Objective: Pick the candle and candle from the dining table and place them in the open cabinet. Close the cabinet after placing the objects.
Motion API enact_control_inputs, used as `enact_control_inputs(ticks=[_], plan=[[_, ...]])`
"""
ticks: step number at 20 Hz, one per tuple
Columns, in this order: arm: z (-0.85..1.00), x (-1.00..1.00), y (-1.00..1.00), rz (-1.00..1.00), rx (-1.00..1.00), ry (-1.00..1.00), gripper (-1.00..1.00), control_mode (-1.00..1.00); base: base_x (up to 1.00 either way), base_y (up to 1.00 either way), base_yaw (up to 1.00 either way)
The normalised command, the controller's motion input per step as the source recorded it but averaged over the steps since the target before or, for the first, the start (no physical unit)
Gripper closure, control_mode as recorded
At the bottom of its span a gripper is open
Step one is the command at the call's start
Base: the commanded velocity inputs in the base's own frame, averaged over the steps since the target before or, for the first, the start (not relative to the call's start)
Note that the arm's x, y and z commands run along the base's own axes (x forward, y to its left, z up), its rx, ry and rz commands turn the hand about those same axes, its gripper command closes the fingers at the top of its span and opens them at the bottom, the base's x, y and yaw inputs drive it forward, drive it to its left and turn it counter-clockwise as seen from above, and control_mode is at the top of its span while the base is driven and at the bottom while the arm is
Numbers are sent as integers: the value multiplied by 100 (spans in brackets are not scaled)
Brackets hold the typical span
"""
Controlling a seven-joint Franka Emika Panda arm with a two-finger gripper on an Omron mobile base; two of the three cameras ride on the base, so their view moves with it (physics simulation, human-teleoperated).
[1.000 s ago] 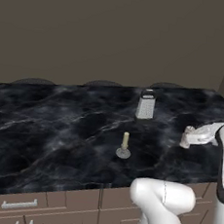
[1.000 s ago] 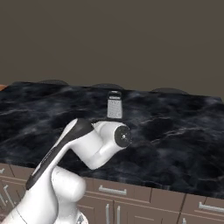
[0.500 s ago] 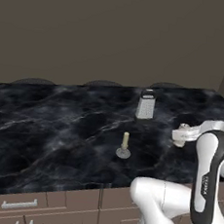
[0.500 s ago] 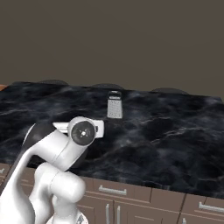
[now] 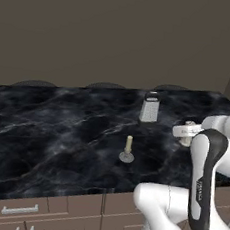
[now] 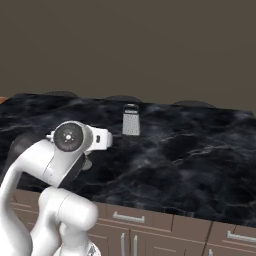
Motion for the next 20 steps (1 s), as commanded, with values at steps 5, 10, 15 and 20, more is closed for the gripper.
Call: enact_control_inputs(ticks=[5, 10, 15, 20], plan=[[0, 0, 22, -12, -7, 0, 100, -100, 0, 0, 0], [1, 0, 14, -11, -2, 0, 100, -100, 0, 0, 0], [0, -1, 4, -10, 0, 0, 100, -100, 0, 0, 0], [0, -30, -1, -31, 0, -1, 100, -100, 0, 0, 0]])
